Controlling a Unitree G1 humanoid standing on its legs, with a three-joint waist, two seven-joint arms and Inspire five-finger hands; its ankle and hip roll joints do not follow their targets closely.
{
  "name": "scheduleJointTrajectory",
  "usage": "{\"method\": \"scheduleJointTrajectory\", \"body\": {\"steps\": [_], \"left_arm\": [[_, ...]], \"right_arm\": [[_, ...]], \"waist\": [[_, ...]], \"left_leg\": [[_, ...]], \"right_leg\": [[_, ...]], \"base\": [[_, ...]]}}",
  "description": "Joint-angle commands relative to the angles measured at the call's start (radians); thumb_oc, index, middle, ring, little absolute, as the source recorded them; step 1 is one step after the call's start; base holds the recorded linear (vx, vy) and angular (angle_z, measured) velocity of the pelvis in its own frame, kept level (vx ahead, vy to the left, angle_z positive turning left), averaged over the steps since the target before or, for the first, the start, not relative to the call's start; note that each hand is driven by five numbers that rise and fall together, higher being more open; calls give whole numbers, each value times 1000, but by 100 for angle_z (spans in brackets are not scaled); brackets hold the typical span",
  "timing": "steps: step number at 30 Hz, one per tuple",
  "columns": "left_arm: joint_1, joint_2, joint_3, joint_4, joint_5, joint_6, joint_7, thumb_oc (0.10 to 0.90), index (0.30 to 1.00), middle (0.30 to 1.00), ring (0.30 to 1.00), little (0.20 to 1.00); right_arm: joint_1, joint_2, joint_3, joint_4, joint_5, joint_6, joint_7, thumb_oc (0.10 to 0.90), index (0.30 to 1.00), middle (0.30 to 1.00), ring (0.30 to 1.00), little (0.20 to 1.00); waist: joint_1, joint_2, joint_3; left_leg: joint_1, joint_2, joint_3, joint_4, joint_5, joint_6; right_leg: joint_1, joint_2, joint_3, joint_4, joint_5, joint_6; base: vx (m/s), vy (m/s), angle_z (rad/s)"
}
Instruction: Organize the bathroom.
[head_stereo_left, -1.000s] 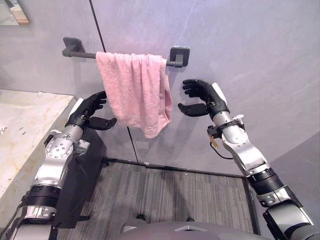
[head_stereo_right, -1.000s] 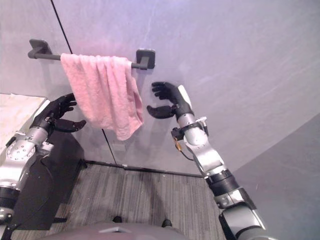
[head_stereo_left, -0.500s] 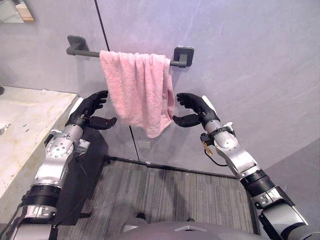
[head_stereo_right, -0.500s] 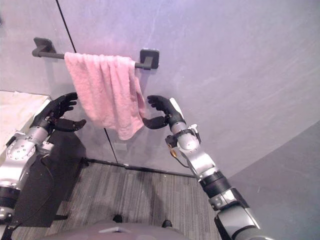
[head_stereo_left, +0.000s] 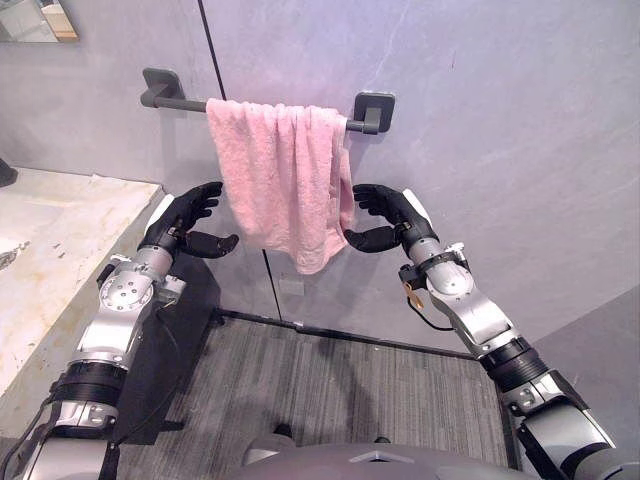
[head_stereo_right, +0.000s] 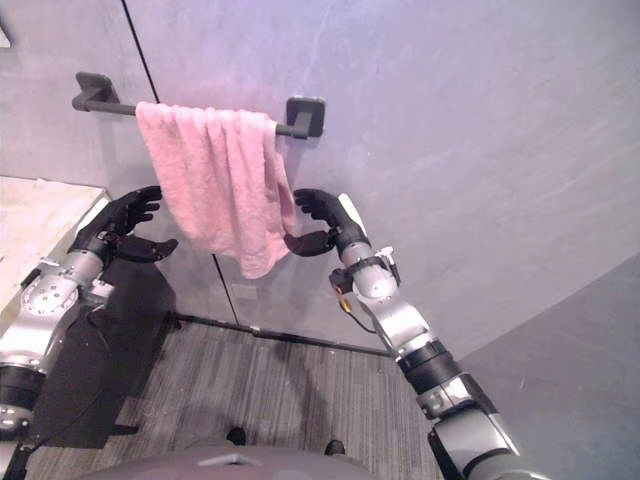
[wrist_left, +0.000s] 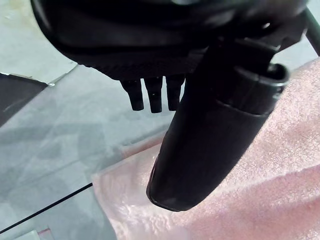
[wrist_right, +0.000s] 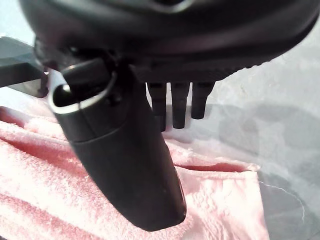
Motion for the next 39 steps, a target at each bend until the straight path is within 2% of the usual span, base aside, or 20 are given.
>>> {"method": "scheduleJointTrajectory", "body": {"steps": [1,12,24,30,31,32,33,35,36,37,38,39], "left_arm": [[-196,75,-42,33,-14,-93,39,800,900,900,900,900],[-255,68,-89,74,1,-76,37,800,900,900,900,900],[-285,55,-111,96,22,-75,77,800,900,900,900,900],[-302,51,-126,74,22,-47,63,800,900,900,900,900],[-306,51,-129,73,19,-43,60,800,900,900,900,900],[-309,49,-132,75,19,-38,56,800,900,900,900,900],[-310,49,-132,76,19,-37,56,800,900,900,900,900],[-316,46,-139,79,13,-29,51,800,900,900,900,900],[-324,42,-145,84,9,-25,41,593,589,589,589,589],[-330,41,-149,85,6,-16,34,532,498,498,498,498],[-333,41,-152,88,7,-15,31,502,453,453,453,453],[-333,41,-152,88,7,-15,31,502,453,453,453,453]], "right_arm": [[-220,42,8,-20,44,-57,-4,800,900,900,900,900],[-269,108,49,63,109,-26,-5,800,900,900,900,900],[-297,145,68,100,79,-19,-33,800,900,900,900,900],[-324,154,66,114,87,10,-52,800,900,900,900,900],[-328,157,67,116,90,13,-53,776,865,865,865,865],[-332,158,68,120,93,18,-56,605,608,608,608,608],[-333,158,68,120,93,18,-56,591,587,587,587,587],[-339,164,70,123,95,29,-58,467,401,401,401,401],[-346,167,73,125,99,36,-62,400,300,300,300,300],[-352,171,76,131,101,39,-65,400,300,300,300,300],[-355,172,77,133,102,40,-66,400,300,300,300,300],[-355,172,77,133,102,40,-66,400,300,300,300,300]], "waist": [[12,14,-73],[21,2,-77],[26,0,-79],[27,-2,-76],[27,-2,-76],[26,-1,-75],[26,-1,-75],[25,-1,-73],[24,-1,-72],[24,0,-72],[24,0,-72],[24,0,-72]], "left_leg": [[13,58,55,28,-54,-51],[17,59,48,25,-49,-53],[19,62,43,21,-45,-56],[19,60,39,22,-45,-55],[19,61,39,22,-44,-56],[19,61,39,21,-43,-56],[19,61,39,21,-43,-56],[21,61,39,21,-43,-56],[21,62,40,22,-42,-57],[22,62,41,21,-41,-57],[22,62,40,21,-41,-58],[22,62,40,21,-41,-58]], "right_leg": [[49,-66,48,5,-117,71],[58,-62,41,4,-117,68],[63,-59,33,3,-118,63],[65,-58,32,4,-119,61],[65,-58,33,4,-119,61],[64,-57,33,5,-119,60],[64,-57,33,6,-119,60],[65,-57,35,6,-119,60],[66,-57,35,7,-119,59],[67,-56,36,6,-119,59],[67,-56,37,6,-118,59],[67,-56,37,6,-118,59]], "base": [[0,0,0],[8,-10,2],[0,0,0],[0,0,0],[0,0,0],[0,0,0],[0,0,0],[0,0,0],[0,0,0],[0,0,0],[0,0,0],[0,0,0]]}}
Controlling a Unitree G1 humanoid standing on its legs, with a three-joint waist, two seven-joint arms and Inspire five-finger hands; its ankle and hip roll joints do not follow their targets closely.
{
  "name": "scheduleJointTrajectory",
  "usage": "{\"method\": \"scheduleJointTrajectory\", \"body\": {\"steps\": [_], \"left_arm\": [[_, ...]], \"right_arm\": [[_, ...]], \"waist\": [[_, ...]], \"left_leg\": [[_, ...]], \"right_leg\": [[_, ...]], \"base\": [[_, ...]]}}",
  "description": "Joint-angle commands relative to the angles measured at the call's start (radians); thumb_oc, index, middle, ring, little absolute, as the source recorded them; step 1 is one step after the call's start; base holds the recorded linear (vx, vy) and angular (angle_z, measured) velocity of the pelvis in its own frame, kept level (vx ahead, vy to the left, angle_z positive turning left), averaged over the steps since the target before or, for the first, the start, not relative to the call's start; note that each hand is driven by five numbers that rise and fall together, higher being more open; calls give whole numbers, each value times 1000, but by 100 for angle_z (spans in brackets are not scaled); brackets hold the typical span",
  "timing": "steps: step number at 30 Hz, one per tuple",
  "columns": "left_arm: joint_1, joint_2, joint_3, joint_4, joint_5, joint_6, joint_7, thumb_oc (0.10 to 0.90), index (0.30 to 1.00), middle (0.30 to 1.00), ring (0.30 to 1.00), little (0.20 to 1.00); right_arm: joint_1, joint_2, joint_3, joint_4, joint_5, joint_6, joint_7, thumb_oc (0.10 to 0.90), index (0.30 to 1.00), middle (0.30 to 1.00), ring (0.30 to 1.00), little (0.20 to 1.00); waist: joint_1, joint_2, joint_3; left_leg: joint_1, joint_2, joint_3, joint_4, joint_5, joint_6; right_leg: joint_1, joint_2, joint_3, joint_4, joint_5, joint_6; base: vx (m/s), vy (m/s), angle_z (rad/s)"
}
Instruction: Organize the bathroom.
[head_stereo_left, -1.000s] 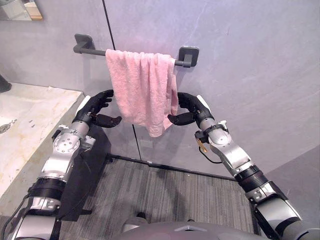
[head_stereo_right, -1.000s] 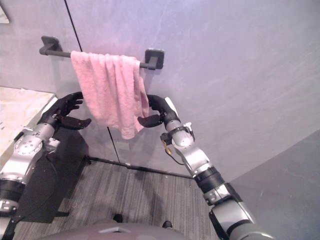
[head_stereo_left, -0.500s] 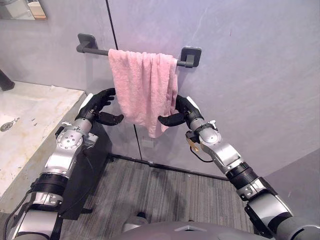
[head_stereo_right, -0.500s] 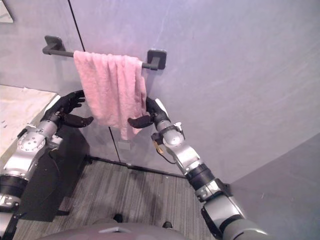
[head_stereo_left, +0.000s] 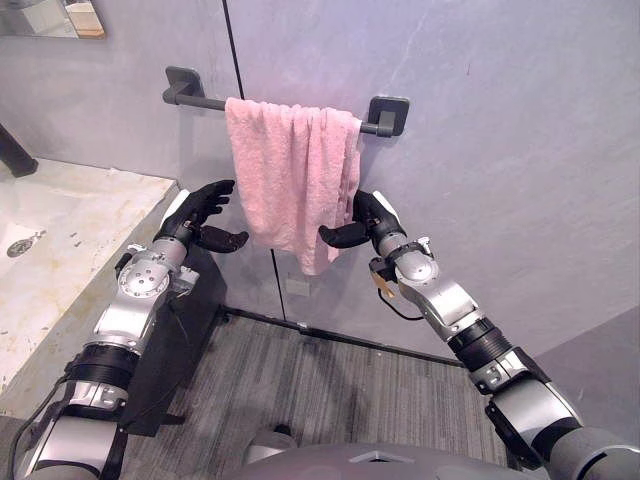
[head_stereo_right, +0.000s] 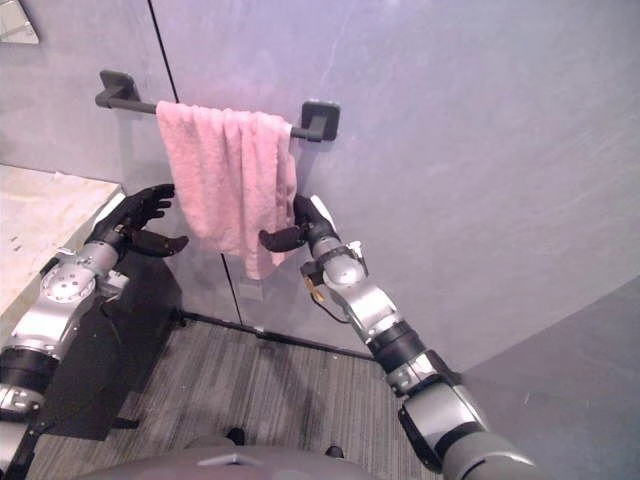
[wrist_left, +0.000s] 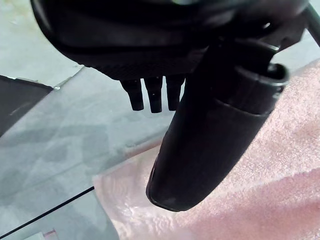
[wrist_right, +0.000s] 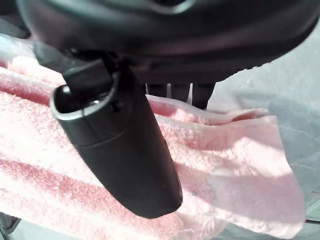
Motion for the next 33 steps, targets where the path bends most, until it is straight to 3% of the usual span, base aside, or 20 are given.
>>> {"method": "scheduleJointTrajectory", "body": {"steps": [1,17,31,32,33], "left_arm": [[-233,44,-44,44,-5,-65,-5,400,300,300,300,300],[-341,20,-113,77,-35,-18,28,400,300,300,300,300],[-288,44,-44,63,-37,-24,29,400,300,300,300,300],[-271,56,-33,59,-39,-35,26,582,573,573,573,573],[-271,56,-33,59,-39,-35,26,582,573,573,573,573]], "right_arm": [[-216,49,9,18,20,-66,-36,400,300,300,300,300],[-295,88,29,64,49,0,-85,400,300,300,300,300],[-301,82,17,59,57,12,-108,400,300,300,300,300],[-307,78,13,50,59,20,-109,400,300,300,300,300],[-307,78,13,50,59,20,-109,400,300,300,300,300]], "waist": [[-6,6,-72],[-10,3,-73],[2,0,-77],[4,1,-76],[4,1,-76]], "left_leg": [[13,60,53,20,-48,-55],[17,60,51,19,-47,-56],[13,58,47,13,-46,-53],[11,57,47,13,-45,-53],[11,57,47,13,-45,-53]], "right_leg": [[49,-58,51,7,-117,60],[54,-56,52,9,-119,57],[51,-61,42,8,-118,56],[50,-61,41,8,-117,55],[50,-61,41,8,-117,55]], "base": [[0,0,0],[0,0,0],[-7,0,2],[-32,3,8],[-38,3,8]]}}
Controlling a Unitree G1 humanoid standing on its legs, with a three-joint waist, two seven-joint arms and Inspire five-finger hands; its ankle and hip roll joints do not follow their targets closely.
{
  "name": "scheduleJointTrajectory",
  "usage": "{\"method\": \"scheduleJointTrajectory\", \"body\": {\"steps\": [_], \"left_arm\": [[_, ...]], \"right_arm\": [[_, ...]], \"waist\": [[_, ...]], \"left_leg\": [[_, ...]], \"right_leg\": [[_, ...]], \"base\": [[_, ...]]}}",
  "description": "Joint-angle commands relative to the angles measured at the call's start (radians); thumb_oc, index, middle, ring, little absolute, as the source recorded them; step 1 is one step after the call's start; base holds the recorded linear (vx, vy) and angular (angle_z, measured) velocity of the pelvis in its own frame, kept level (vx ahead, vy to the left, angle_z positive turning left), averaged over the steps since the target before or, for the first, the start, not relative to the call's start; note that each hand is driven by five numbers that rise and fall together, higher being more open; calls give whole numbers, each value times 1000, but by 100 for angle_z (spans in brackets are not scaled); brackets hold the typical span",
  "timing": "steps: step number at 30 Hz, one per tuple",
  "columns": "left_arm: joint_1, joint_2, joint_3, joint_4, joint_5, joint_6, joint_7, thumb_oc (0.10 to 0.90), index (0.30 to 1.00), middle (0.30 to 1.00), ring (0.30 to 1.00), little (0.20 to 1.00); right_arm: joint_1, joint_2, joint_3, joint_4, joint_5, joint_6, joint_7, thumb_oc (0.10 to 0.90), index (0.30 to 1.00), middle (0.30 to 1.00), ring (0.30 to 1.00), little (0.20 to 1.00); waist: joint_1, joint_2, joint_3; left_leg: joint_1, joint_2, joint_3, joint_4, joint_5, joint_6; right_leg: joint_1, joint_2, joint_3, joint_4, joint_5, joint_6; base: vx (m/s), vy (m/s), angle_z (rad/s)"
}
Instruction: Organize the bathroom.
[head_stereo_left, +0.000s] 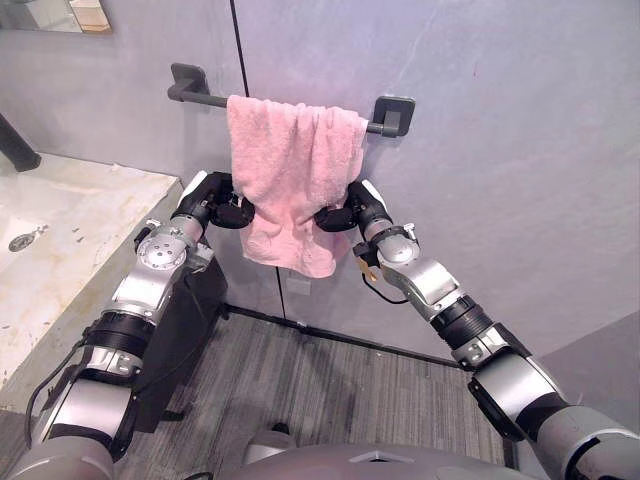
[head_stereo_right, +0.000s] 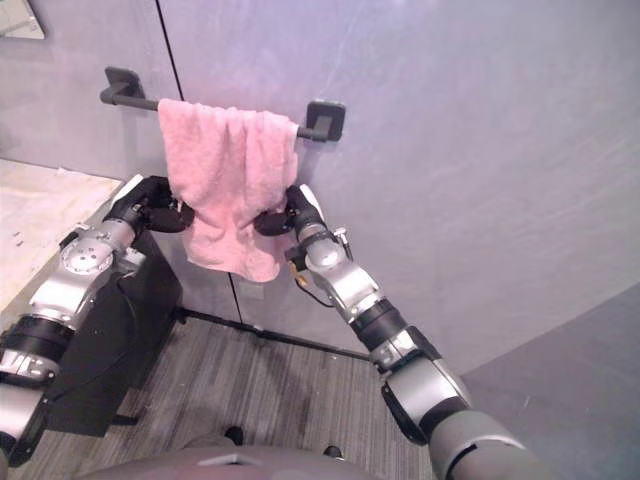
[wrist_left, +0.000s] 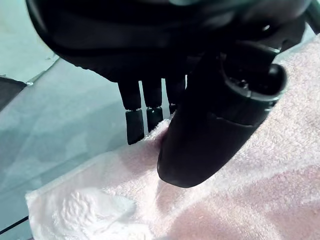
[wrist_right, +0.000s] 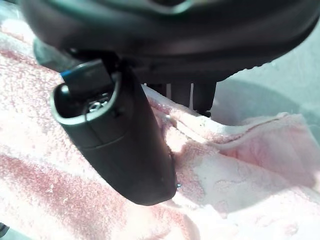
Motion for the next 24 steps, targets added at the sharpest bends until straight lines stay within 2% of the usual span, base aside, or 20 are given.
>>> {"method": "scheduleJointTrajectory", "body": {"steps": [1,2,3,15,16,17,24], "left_arm": [[-123,72,29,-3,-31,-104,13,555,533,533,533,533],[-123,72,29,-3,-31,-104,13,555,533,533,533,533],[-128,75,27,-2,-26,-114,8,400,300,300,300,300],[-145,85,16,38,-43,-132,10,400,300,300,300,300],[-146,85,17,39,-44,-133,12,541,512,512,512,512],[-148,84,16,38,-45,-131,18,800,900,900,900,900],[-155,79,20,21,0,-179,71,800,900,900,900,900]], "right_arm": [[-190,18,-21,-27,15,-53,-29,400,300,300,300,300],[-190,18,-21,-27,15,-53,-29,400,300,300,300,300],[-195,18,-21,-26,18,-50,-31,400,300,300,300,300],[-208,9,-21,-13,33,-53,-42,400,300,300,300,300],[-209,8,-22,-13,32,-53,-41,400,300,300,300,300],[-211,8,-20,-10,34,-54,-45,400,300,300,300,300],[-215,9,-22,-10,30,-44,-51,400,300,300,300,300]], "waist": [[2,10,-80],[2,10,-80],[1,10,-80],[-2,10,-84],[-3,10,-84],[-2,9,-84],[-4,4,-85]], "left_leg": [[14,57,64,12,-48,-51],[14,57,64,12,-48,-51],[13,57,65,12,-48,-51],[9,59,71,8,-45,-50],[8,59,71,8,-45,-50],[7,59,71,9,-45,-50],[7,61,72,7,-44,-51]], "right_leg": [[44,-60,58,7,-116,56],[44,-60,58,7,-116,56],[43,-60,58,7,-116,56],[39,-57,61,4,-115,54],[39,-57,61,4,-115,54],[39,-57,61,4,-115,54],[38,-54,63,4,-116,50]], "base": [[0,0,0],[-26,2,5],[0,0,0],[-6,0,0],[0,0,0],[0,0,0],[0,0,0]]}}
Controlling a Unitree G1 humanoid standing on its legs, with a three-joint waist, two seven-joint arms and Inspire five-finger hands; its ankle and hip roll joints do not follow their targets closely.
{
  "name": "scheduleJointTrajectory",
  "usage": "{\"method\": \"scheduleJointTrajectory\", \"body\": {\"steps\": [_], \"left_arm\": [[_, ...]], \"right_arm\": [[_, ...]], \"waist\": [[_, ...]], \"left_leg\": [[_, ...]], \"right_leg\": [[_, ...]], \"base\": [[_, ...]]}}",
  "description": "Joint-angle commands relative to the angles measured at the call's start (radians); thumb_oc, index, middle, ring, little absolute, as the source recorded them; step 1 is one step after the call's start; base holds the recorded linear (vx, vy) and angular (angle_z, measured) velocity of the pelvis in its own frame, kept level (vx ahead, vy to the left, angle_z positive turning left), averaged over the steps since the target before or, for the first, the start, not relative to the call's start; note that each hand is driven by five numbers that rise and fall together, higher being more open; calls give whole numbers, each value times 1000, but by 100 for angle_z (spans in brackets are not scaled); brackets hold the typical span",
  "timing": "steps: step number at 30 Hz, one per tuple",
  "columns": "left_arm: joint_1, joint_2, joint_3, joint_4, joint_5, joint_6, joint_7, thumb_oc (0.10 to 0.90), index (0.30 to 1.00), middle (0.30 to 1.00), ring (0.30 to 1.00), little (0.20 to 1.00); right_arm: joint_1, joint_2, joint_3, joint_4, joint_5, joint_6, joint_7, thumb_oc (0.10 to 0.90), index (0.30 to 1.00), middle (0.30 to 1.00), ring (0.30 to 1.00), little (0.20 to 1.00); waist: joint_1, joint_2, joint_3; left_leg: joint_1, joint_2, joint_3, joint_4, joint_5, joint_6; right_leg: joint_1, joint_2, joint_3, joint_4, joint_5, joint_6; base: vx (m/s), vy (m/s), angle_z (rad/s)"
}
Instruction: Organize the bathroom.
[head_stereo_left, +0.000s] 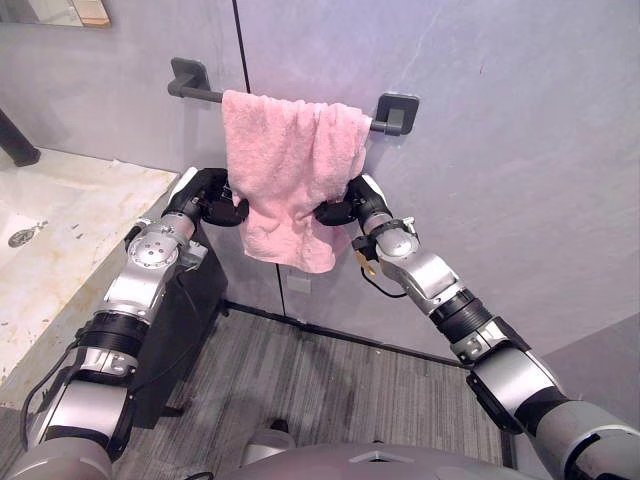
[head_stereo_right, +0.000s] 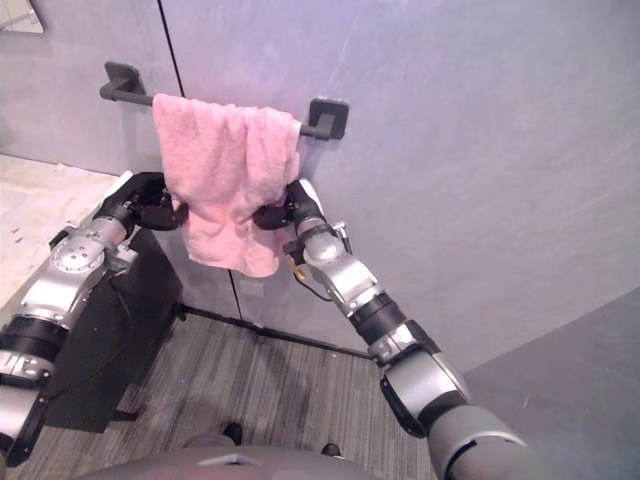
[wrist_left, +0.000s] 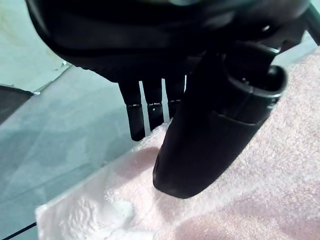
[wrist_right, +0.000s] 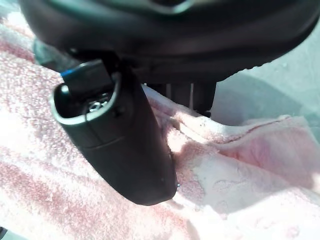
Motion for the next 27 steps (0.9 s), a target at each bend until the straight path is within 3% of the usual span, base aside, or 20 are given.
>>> {"method": "scheduleJointTrajectory", "body": {"steps": [1,15,21,27], "left_arm": [[-156,67,1,11,1,-167,66,800,900,900,900,900],[-200,60,-28,-23,21,-195,73,800,900,900,900,900],[-196,56,-34,-38,41,-168,52,800,900,900,900,900],[-223,58,-72,9,-5,-150,-35,800,900,900,900,900]], "right_arm": [[-180,9,-23,-9,23,-66,-42,400,300,300,300,300],[-202,27,-14,23,35,-54,-68,400,300,300,300,300],[-214,28,-16,36,41,-52,-79,400,300,300,300,300],[-232,31,-10,46,48,-47,-79,400,300,300,300,300]], "waist": [[0,5,-87],[-1,1,-86],[3,3,-88],[-2,10,-85]], "left_leg": [[16,60,75,6,-45,-51],[18,64,78,5,-46,-54],[17,65,72,4,-46,-55],[19,66,74,5,-44,-56]], "right_leg": [[44,-54,66,4,-114,53],[44,-53,68,5,-115,53],[44,-51,65,8,-117,53],[45,-49,68,9,-117,52]], "base": [[0,0,0],[0,0,0],[0,0,0],[0,0,0]]}}
